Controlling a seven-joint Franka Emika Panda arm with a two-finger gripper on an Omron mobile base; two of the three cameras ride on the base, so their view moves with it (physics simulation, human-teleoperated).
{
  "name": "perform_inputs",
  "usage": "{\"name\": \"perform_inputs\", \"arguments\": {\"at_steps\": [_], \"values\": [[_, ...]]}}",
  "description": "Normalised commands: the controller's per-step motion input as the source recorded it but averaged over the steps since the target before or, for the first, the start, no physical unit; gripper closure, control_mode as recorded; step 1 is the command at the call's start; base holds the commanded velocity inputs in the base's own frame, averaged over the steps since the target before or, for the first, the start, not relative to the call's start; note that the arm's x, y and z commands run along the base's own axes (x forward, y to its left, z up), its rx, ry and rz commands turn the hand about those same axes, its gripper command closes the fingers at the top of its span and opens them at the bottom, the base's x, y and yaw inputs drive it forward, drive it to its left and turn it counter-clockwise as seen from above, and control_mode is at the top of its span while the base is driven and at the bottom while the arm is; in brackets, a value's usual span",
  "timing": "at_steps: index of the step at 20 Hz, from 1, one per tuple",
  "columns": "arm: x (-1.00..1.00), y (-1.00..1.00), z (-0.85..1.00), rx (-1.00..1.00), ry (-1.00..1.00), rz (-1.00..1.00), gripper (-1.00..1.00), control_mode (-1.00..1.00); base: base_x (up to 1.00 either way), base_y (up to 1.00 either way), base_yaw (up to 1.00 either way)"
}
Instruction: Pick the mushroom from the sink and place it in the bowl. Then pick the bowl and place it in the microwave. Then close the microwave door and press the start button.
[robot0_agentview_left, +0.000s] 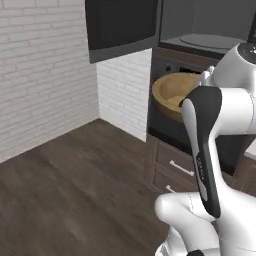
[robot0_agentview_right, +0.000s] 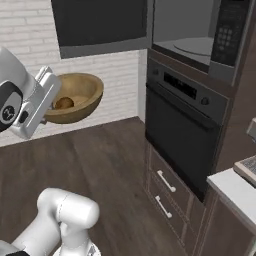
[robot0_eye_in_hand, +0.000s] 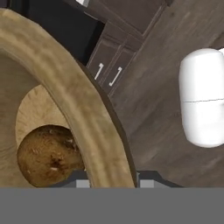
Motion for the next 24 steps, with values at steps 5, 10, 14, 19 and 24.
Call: {"name": "perform_inputs", "arguments": {"at_steps": [5,10,14,19,24], "values": [[0.00,0.00,0.00,0.00,0.00,0.00,1.00,1.00,0.72,-0.05,-0.47],[0.00,0.00,0.00,0.00,0.00,0.00,1.00,1.00,0.76,-0.24,-0.29],[0.00,0.00,0.00,0.00,0.00,0.00,1.00,1.00,0.76,-0.11,-0.12],[0.00,0.00,0.00,0.00,0.00,0.00,1.00,1.00,0.66,-0.01,0.00],[0.00,0.00,0.00,0.00,0.00,0.00,1.00,1.00,0.57,0.00,-0.02]]}}
